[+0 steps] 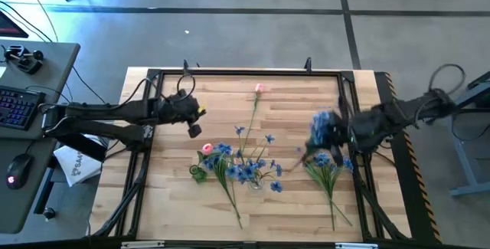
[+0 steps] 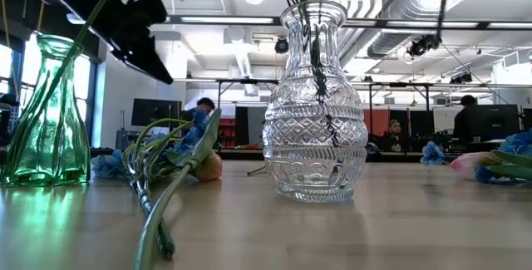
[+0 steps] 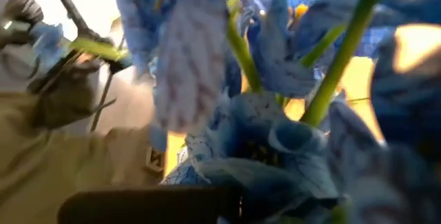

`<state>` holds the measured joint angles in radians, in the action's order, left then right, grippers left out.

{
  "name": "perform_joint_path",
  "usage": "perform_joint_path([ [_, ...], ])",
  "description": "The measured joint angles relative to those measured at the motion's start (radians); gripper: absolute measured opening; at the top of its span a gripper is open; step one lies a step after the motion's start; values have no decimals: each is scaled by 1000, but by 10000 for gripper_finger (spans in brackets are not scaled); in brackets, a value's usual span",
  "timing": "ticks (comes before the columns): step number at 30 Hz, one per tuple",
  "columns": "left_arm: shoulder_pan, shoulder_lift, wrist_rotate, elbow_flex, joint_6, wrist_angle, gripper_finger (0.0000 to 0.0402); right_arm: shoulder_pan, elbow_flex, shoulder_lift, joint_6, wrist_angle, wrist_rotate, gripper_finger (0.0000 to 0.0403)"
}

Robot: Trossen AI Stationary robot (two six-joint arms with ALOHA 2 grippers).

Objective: Sort flowers into vase by color
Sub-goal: Put the top left blue flower into the transparent vase

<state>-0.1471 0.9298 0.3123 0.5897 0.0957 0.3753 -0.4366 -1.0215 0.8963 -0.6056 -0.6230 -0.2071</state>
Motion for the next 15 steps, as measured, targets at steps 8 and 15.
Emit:
perform_joint_path([
  [8, 119, -33, 121, -56, 112, 0, 23, -172, -31, 200, 91, 255, -92, 1],
  [15, 151, -33, 132, -55, 112, -12, 23, -158, -325, 374, 137, 36, -184, 1],
])
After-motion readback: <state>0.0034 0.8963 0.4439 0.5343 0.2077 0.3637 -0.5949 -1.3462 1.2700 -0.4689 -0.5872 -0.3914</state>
